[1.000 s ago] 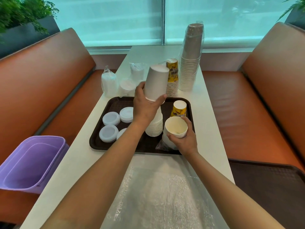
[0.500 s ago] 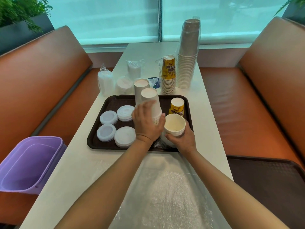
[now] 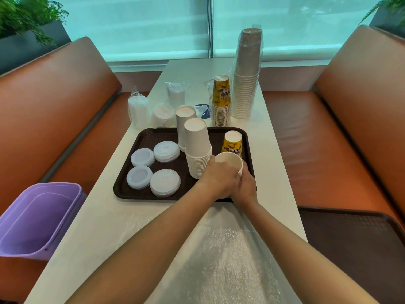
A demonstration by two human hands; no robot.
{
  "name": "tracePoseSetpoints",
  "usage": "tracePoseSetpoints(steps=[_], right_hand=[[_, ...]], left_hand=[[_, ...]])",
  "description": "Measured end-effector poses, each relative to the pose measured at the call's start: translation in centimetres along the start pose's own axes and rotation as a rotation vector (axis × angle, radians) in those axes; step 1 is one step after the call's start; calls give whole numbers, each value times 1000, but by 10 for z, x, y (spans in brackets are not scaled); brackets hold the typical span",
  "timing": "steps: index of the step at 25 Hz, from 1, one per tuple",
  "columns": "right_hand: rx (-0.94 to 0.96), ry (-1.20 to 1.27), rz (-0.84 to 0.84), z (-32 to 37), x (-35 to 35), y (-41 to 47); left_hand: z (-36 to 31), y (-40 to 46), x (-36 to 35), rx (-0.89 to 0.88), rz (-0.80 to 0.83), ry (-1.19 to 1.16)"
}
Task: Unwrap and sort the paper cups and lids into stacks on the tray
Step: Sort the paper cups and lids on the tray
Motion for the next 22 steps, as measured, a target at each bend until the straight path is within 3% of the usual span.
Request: tracePoseSetpoints(steps=[4, 7, 11, 15, 19, 22], right_hand=[[-49, 33, -9, 2, -1, -3], [-20, 79, 5, 4, -1, -3], [-8, 51, 29, 6, 0, -2], [-44, 59, 5, 6, 0, -5], [-8, 53, 23, 11, 1, -5], [-7, 67, 30, 14, 3, -5]], left_hand=[[0, 0, 17, 29, -70, 22], [-1, 5, 26, -48, -82, 40], [-3, 16, 38, -104, -63, 387], [-4, 16, 46, -68, -33, 461], [-14, 21, 41, -123, -14, 770], [-21, 23, 41, -104, 77, 819]])
Point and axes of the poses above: each hand's wrist, its own y-axis towards the middle knuckle, its own x-axis out of the back of the hand, z = x × y, the point moved 2 cm from there along y, towards the middle knuckle, and after that the axes turned 10 degrees about y, right-handed, at the moved point
